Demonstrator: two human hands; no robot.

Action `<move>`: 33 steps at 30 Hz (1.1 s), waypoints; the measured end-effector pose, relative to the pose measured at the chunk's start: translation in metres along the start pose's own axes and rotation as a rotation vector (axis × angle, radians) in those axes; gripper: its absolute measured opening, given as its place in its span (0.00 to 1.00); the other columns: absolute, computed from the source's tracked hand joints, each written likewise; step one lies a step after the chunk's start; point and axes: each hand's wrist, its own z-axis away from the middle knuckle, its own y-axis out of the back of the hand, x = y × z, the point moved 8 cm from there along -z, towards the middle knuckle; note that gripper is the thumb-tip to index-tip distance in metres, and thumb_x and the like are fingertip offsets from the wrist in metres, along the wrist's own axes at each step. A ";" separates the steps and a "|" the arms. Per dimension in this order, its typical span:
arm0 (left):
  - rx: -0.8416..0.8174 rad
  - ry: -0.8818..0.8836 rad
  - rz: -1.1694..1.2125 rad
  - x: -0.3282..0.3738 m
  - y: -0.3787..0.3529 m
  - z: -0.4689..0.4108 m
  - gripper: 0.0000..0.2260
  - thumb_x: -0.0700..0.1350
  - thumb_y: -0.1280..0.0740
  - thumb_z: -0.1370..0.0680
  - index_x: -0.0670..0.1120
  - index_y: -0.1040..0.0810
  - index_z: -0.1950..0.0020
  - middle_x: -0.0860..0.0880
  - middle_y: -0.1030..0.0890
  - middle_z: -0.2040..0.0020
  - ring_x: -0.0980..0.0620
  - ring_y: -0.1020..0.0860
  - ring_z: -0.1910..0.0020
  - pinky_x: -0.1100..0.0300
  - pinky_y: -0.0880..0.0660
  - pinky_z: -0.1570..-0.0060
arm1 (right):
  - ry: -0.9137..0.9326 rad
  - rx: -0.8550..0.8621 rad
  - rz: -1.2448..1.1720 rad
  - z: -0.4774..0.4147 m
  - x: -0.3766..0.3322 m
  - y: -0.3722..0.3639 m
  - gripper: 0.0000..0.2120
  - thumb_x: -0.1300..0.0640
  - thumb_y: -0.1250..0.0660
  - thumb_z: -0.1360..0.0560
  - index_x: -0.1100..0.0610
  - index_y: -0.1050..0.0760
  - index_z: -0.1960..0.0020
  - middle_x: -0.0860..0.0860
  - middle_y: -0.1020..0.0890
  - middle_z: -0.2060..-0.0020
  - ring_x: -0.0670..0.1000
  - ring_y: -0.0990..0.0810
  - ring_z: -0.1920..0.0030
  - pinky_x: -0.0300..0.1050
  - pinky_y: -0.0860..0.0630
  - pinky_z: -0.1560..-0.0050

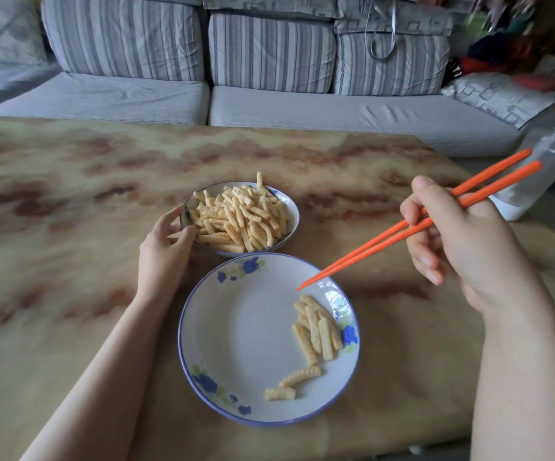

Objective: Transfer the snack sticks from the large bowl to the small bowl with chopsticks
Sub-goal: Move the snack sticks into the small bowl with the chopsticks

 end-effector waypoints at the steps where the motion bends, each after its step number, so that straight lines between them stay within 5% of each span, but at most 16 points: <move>1: 0.002 -0.001 -0.002 0.000 0.000 0.000 0.18 0.42 0.36 0.22 0.51 0.26 0.32 0.50 0.20 0.48 0.61 0.24 0.62 0.71 0.33 0.63 | -0.007 -0.004 0.011 0.001 0.000 0.002 0.20 0.51 0.44 0.18 0.59 0.32 0.65 0.51 0.35 0.85 0.51 0.40 0.85 0.34 0.42 0.82; 4: 0.006 -0.007 -0.011 0.001 0.000 0.000 0.18 0.41 0.36 0.22 0.50 0.26 0.32 0.49 0.20 0.48 0.66 0.24 0.66 0.79 0.34 0.68 | -0.031 -0.019 0.027 0.002 0.001 0.005 0.19 0.51 0.44 0.18 0.60 0.32 0.65 0.51 0.35 0.85 0.51 0.40 0.86 0.34 0.43 0.82; 10: 0.003 -0.006 -0.004 0.000 0.000 0.001 0.18 0.41 0.36 0.22 0.49 0.26 0.32 0.49 0.21 0.49 0.73 0.26 0.71 0.80 0.33 0.69 | -0.067 -0.065 0.055 0.004 0.005 0.003 0.19 0.51 0.44 0.19 0.60 0.32 0.64 0.52 0.35 0.85 0.51 0.40 0.86 0.33 0.43 0.82; 16: -0.013 -0.008 -0.003 0.000 -0.001 0.000 0.18 0.41 0.36 0.22 0.50 0.25 0.32 0.48 0.19 0.48 0.56 0.22 0.66 0.78 0.32 0.71 | -0.044 0.043 0.000 -0.001 0.007 0.003 0.20 0.50 0.44 0.18 0.58 0.33 0.66 0.52 0.34 0.83 0.51 0.39 0.85 0.35 0.41 0.82; 21: -0.014 -0.009 -0.006 -0.002 -0.001 -0.001 0.18 0.41 0.37 0.22 0.51 0.25 0.33 0.49 0.19 0.49 0.54 0.22 0.66 0.76 0.31 0.71 | 0.040 0.222 -0.309 -0.006 0.002 0.008 0.25 0.54 0.44 0.18 0.53 0.28 0.74 0.50 0.30 0.77 0.48 0.37 0.84 0.34 0.43 0.80; 24: -0.016 -0.002 0.007 -0.004 -0.001 -0.001 0.18 0.41 0.37 0.22 0.51 0.25 0.33 0.49 0.19 0.49 0.52 0.22 0.65 0.76 0.31 0.71 | 0.082 0.312 -0.412 -0.009 0.003 -0.002 0.19 0.56 0.45 0.18 0.55 0.33 0.68 0.45 0.27 0.77 0.46 0.36 0.84 0.34 0.42 0.81; 33: -0.020 0.010 0.027 -0.007 -0.002 -0.003 0.18 0.42 0.37 0.22 0.52 0.25 0.33 0.49 0.18 0.47 0.47 0.19 0.60 0.74 0.29 0.68 | 0.062 0.415 -0.342 -0.023 0.026 -0.028 0.20 0.53 0.44 0.18 0.57 0.33 0.67 0.51 0.32 0.78 0.50 0.34 0.84 0.38 0.40 0.81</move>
